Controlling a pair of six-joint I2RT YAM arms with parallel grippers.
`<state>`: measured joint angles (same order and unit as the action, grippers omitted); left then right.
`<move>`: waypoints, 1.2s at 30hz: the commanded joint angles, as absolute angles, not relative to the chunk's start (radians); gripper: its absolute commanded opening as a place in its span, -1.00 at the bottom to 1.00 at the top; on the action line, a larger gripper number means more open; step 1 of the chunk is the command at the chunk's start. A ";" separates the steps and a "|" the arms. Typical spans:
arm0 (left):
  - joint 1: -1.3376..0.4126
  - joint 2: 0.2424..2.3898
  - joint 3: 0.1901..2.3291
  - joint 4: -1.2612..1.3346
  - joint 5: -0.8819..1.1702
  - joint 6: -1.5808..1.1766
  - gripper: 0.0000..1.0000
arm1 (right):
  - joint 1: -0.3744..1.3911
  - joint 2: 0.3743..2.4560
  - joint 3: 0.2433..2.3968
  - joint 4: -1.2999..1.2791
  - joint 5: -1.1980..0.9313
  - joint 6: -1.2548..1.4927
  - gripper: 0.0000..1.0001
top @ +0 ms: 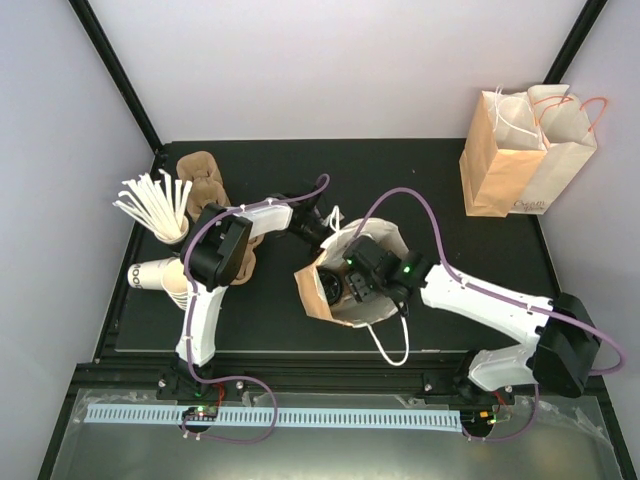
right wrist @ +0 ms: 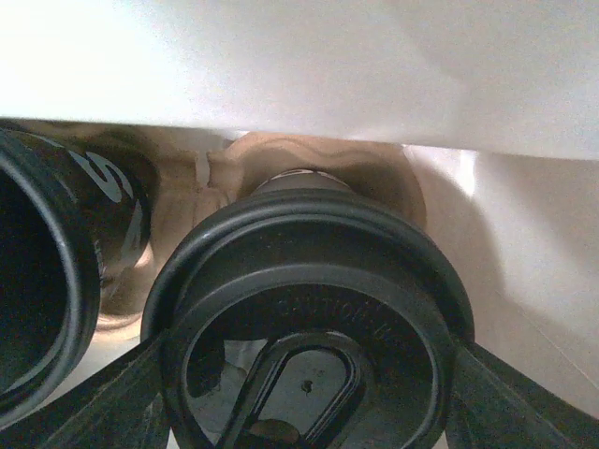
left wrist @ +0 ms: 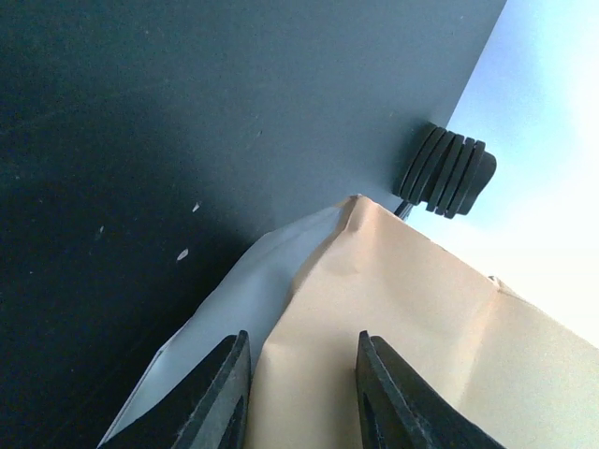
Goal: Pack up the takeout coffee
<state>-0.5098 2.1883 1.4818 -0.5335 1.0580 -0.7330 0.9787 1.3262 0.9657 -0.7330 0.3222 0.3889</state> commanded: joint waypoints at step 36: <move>-0.284 1.933 1.476 -0.444 0.931 -0.701 0.81 | 0.764 1.958 1.319 -1.088 -0.022 0.125 -0.97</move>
